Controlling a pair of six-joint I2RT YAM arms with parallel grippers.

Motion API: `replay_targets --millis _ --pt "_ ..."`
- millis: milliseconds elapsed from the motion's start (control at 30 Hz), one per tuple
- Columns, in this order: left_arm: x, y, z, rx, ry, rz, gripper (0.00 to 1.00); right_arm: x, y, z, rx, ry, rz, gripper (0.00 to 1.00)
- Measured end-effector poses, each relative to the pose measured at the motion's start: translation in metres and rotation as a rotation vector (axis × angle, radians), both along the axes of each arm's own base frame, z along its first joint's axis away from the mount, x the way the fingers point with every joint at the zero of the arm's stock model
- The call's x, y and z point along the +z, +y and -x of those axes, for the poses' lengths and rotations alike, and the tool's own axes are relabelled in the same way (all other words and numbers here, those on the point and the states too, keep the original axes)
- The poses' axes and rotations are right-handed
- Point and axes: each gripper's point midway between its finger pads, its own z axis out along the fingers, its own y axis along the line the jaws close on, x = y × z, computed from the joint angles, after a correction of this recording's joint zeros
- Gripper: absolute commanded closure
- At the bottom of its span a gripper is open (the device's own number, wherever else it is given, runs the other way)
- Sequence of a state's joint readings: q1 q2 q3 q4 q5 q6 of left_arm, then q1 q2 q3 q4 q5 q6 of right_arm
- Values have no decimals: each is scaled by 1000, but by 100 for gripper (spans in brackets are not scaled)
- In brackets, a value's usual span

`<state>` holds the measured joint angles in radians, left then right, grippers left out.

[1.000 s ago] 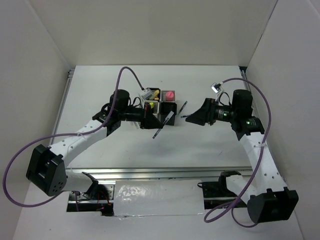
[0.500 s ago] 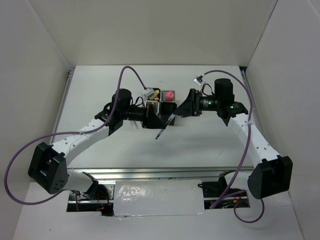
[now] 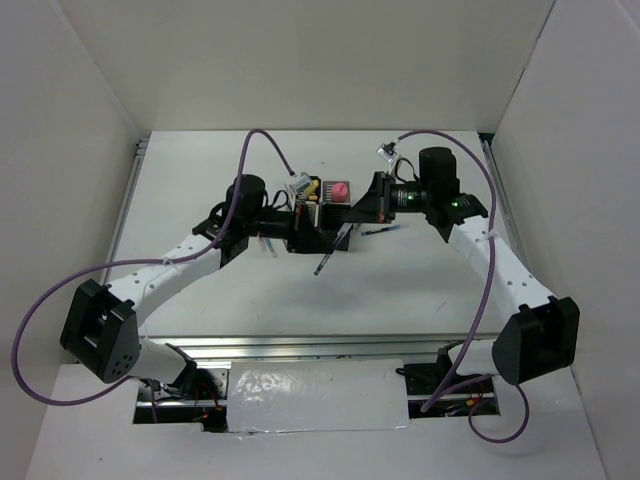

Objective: Sort the stationery into containers
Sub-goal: Place the pen in the storage box.

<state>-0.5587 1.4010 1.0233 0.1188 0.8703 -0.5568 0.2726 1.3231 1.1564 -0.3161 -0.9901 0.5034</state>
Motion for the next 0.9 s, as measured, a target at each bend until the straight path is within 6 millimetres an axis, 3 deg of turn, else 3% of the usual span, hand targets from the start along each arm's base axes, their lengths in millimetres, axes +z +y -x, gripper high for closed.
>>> replay_targets --millis 267,300,333,400,433,500,700,767,900 --pt "4 7 -12 39 5 14 100 2 -1 -8 -33 -31 18 100" --pt "4 7 -12 39 5 15 94 3 -2 -9 -36 -33 19 100" --pt "5 7 -12 39 3 17 67 4 -2 -10 -38 -35 21 100" --pt "5 7 -13 41 -3 18 41 6 -1 -11 -41 -42 24 100" --pt "4 8 -13 42 -2 15 10 7 -1 -13 -49 -51 28 100" --pt "2 9 -15 53 9 6 1 10 -2 -19 -66 -75 39 100" --pt "-7 26 -29 121 33 -32 1 26 -10 -45 -143 -209 115 100" --pt "-8 42 -42 174 32 -47 1 34 -17 -60 -198 -288 163 100" --pt "2 94 -88 374 -23 -92 1 50 -32 -90 -320 -464 288 100"
